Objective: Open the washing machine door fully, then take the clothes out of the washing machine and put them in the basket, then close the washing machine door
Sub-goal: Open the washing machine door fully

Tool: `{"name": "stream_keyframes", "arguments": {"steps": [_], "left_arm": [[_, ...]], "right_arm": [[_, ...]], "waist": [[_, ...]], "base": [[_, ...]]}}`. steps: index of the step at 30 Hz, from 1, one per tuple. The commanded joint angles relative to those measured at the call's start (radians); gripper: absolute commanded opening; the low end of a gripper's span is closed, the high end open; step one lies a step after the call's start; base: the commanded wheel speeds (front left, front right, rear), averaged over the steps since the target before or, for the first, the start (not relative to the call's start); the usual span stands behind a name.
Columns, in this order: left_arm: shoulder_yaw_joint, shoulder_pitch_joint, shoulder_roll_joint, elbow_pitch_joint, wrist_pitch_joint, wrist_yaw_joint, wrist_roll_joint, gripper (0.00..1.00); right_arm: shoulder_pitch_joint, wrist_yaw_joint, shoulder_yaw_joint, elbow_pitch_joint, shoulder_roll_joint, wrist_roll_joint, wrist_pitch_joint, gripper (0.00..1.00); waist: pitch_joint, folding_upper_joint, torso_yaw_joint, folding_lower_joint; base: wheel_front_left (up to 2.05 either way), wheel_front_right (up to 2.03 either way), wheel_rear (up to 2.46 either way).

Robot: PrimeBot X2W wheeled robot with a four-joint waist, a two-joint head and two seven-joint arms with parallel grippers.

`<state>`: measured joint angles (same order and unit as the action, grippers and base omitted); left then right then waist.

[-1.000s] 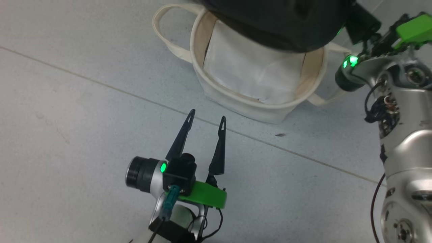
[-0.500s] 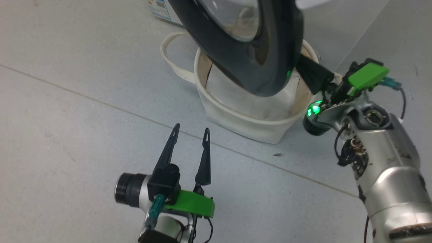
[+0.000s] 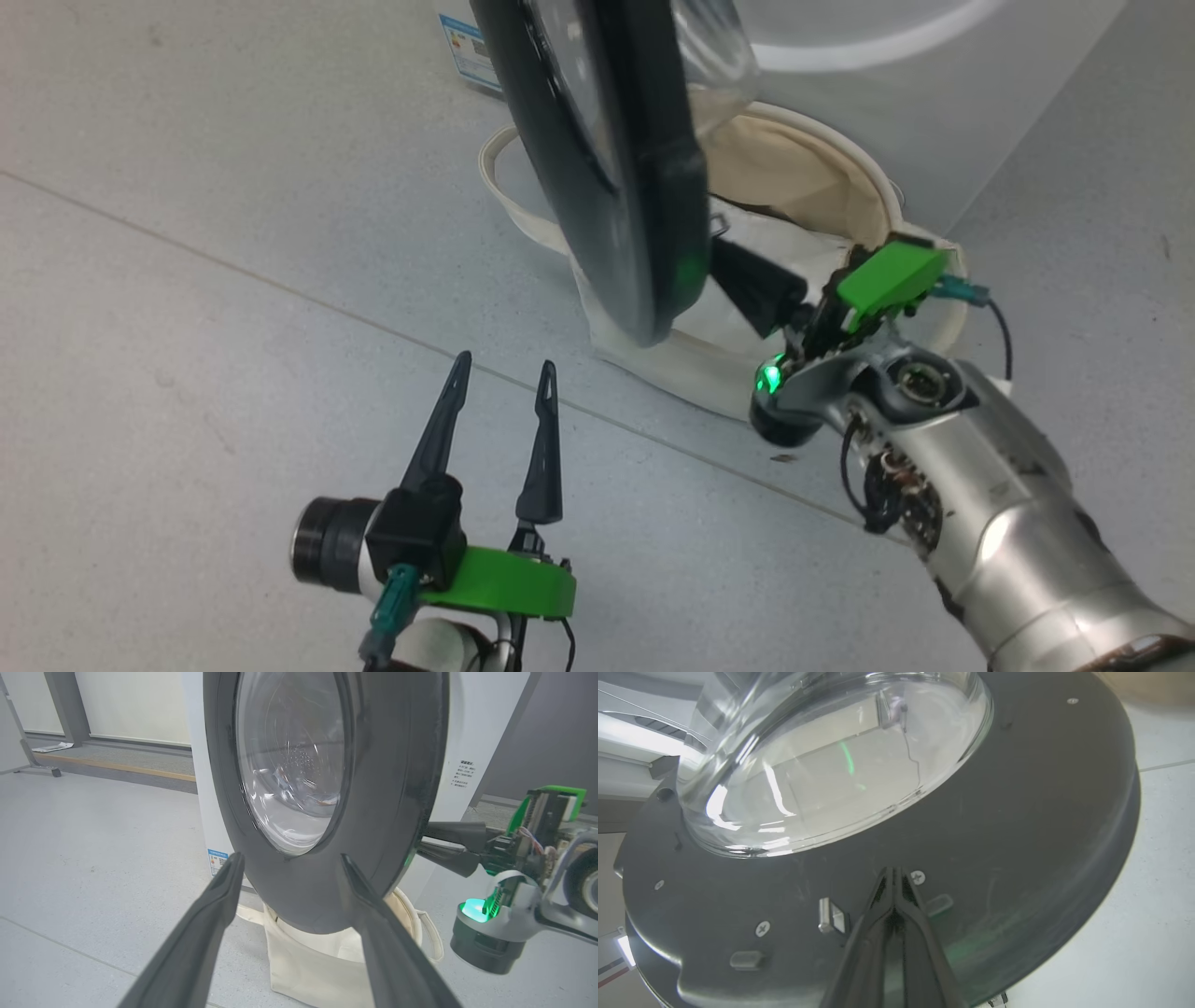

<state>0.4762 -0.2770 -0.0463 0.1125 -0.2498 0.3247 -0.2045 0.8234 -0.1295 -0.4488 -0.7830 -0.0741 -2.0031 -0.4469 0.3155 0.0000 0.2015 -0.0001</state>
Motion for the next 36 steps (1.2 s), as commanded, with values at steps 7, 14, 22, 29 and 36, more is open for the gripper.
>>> {"name": "stream_keyframes", "arguments": {"steps": [7,14,22,29,36], "left_arm": [[-0.045,0.017,-0.004,-0.028,-0.012,-0.008,0.001,1.00],[-0.070,0.046,-0.004,-0.006,-0.012,-0.018,-0.003,1.00],[-0.118,0.090,-0.004,0.010,-0.012,-0.046,0.003,1.00],[-0.158,0.125,-0.004,0.016,-0.012,-0.070,0.016,1.00],[-0.184,0.150,-0.004,0.016,-0.012,-0.081,0.020,1.00]], "right_arm": [[-0.034,-0.001,-0.113,0.029,0.024,-0.054,0.061,0.00],[-0.038,-0.001,-0.078,0.022,0.024,-0.033,0.080,0.00],[-0.102,-0.001,-0.045,0.212,-0.039,0.218,0.197,0.00],[-0.208,-0.001,-0.093,0.408,-0.136,0.481,0.352,0.00],[-0.254,-0.001,-0.223,0.425,-0.264,0.848,0.651,0.00]], "waist": [[-0.036,0.0000,0.000,0.0001],[-0.089,0.0000,-0.031,0.0001],[-0.173,0.0000,-0.104,0.0001],[-0.220,0.0000,-0.158,0.0001],[-0.249,0.0000,-0.194,0.0001]], "base": [[0.00,0.00,0.00],[0.00,0.00,0.00],[0.00,0.00,0.00],[0.00,0.00,0.00],[0.00,0.00,0.00]]}}
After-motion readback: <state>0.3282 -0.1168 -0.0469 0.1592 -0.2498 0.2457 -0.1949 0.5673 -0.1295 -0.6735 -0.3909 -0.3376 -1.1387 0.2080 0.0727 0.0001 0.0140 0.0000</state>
